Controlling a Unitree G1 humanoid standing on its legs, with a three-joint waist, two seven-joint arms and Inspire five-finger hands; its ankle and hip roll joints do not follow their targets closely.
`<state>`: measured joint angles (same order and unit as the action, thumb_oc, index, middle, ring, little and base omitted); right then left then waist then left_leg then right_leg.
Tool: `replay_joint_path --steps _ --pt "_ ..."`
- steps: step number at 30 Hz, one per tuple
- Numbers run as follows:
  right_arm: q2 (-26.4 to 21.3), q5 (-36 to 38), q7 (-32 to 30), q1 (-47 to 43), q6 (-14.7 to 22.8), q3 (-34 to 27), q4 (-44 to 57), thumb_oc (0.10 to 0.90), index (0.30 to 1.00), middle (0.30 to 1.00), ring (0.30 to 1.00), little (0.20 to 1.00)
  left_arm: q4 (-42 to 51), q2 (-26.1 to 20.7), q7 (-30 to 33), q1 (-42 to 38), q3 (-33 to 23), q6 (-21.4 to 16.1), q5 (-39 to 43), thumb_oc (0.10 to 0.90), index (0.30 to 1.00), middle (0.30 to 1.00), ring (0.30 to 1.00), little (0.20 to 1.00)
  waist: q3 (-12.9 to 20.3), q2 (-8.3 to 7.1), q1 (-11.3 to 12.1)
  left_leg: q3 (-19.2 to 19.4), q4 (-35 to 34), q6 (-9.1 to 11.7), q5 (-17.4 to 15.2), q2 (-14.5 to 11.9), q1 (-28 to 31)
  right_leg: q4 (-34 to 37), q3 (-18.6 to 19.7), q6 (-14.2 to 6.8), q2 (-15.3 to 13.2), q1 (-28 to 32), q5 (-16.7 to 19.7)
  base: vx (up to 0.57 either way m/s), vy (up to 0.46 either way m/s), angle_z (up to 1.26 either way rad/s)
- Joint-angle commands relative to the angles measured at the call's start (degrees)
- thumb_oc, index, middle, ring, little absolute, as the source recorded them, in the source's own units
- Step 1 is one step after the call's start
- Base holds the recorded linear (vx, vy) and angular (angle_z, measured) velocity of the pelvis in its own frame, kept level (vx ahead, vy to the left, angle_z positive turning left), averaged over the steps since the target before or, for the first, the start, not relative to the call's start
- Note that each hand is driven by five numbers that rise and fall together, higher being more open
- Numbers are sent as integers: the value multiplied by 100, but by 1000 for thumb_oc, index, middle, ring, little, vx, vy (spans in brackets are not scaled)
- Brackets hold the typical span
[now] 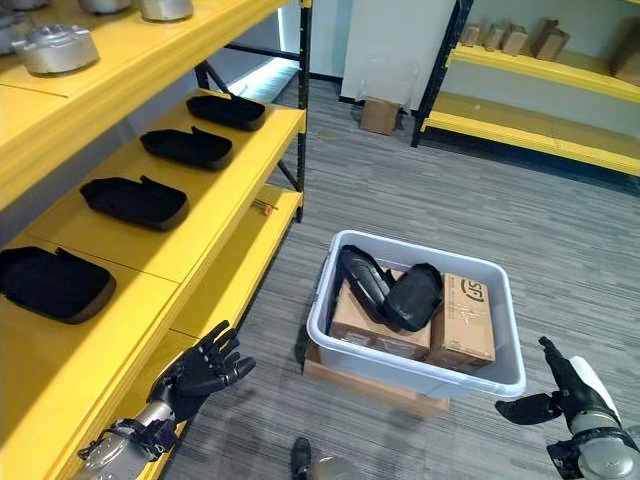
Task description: Move parts from the plastic box to the shelf.
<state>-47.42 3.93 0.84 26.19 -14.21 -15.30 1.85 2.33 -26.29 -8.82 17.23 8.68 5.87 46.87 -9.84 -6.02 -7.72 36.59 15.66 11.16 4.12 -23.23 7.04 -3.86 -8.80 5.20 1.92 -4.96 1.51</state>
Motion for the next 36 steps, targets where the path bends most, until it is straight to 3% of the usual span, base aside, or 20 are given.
replay_joint_path --steps 1,3,4,6,7,10,12,13,14,15,19,28,32,36 --pt "-446 -369 -242 -490 575 -289 151 900 1000 1000 1000 1000 598 -56 52 -7 -217 -664 78 900 1000 1000 1000 1000 164 -6 222 -1111 -776 -104 864 495 -821 258 -546 -507 -278 874 -424 27 5 -73" --pt "-402 -503 -167 -734 620 -167 68 900 1000 1000 1000 1000 635 6 111 -2 -273 -573 9 900 1000 1000 1000 1000 183 -21 329 -1623 -746 -432 265 1090 -874 375 -253 -570 -315 872 -295 6 -1 -89" --pt "-373 -543 -138 -793 615 -151 53 900 1000 1000 1000 1000 639 30 100 0 -306 -517 -13 900 1000 1000 1000 1000 179 -19 357 -1599 -805 -572 243 1231 -916 400 -243 -558 -322 814 -184 -18 -10 -93" --pt "-267 -660 -76 -824 615 -135 55 900 1000 1000 1000 1000 613 66 -8 23 -357 -417 -54 900 1000 1000 1000 1000 217 16 366 -1546 -1057 -654 64 1471 -886 459 -215 -625 -318 828 -150 45 1 -57" --pt "-127 -773 -103 -779 592 -137 114 900 1000 1000 1000 1000 577 72 -185 58 -390 -381 -126 900 1000 1000 1000 1000 239 62 365 -1412 -1284 -646 136 1567 -958 504 -231 -669 -293 870 -143 88 10 -27" --pt "-25 -831 -179 -736 519 -148 194 900 1000 1000 1000 1000 521 52 -381 72 -385 -380 -150 900 1000 1000 1000 1000 237 97 382 -1395 -1391 -519 303 1559 -1206 536 -189 -707 -268 1007 -243 121 9 -60" --pt "17 -758 -224 -743 516 -142 230 900 1000 1000 1000 1000 520 49 -434 82 -398 -406 -153 900 1000 1000 1000 1000 210 116 420 -1429 -1497 -454 536 1513 -1373 522 -166 -702 -236 1057 -272 93 23 5" --pt "24 -635 -229 -779 566 -120 241 900 1000 1000 1000 1000 525 40 -455 86 -416 -425 -134 900 1000 1000 1000 1000 154 145 490 -1483 -1522 -465 832 1420 -1535 452 -154 -640 -183 1046 -249 112 48 5" --pt "19 -614 -203 -795 586 -110 246 900 1000 1000 1000 1000 532 34 -447 96 -422 -424 -116 900 1000 1000 1000 1000 169 135 499 -1615 -1581 -408 721 1472 -1494 429 -92 -666 -201 1103 -340 80 73 -32" --pt "8 -595 -157 -823 610 -107 269 900 1000 1000 1000 1000 531 30 -483 113 -442 -436 -137 900 1000 1000 1000 1000 132 151 542 -1571 -1602 -482 829 1424 -1544 376 -97 -619 -170 1078 -307 220 118 -61" --pt "18 -618 79 -570 711 -259 486 900 1000 1000 1000 1000 541 40 -544 155 -492 -463 -90 900 1000 1000 1000 1000 127 106 464 -1568 -1616 -472 700 1468 -1386 289 -53 -641 -229 1186 -430 163 109 -40" --pt "186 -531 97 -326 1089 -219 618 900 1000 1000 1000 1000 394 63 -684 232 -554 -354 -297 900 1000 1000 1000 1000 226 -4 511 -1531 -1931 -765 278 1850 -926 414 -133 -789 -298 1240 -392 127 93 -9" --pt "249 -489 96 -267 1138 -259 757 900 1000 1000 1000 1000 443 48 -655 258 -600 -324 -306 900 1000 1000 1000 1000 270 -1 556 -1507 -2018 -858 322 1893 -902 474 -227 -816 -306 1137 -219 101 75 9" --pt "296 -705 -151 -284 1239 -245 805 900 1000 1000 1000 1000 457 8 -709 298 -681 -245 -353 900 1000 1000 1000 1000 308 9 624 -1544 -2023 -938 248 1953 -915 281 -284 -838 -323 1072 -328 101 67 12"
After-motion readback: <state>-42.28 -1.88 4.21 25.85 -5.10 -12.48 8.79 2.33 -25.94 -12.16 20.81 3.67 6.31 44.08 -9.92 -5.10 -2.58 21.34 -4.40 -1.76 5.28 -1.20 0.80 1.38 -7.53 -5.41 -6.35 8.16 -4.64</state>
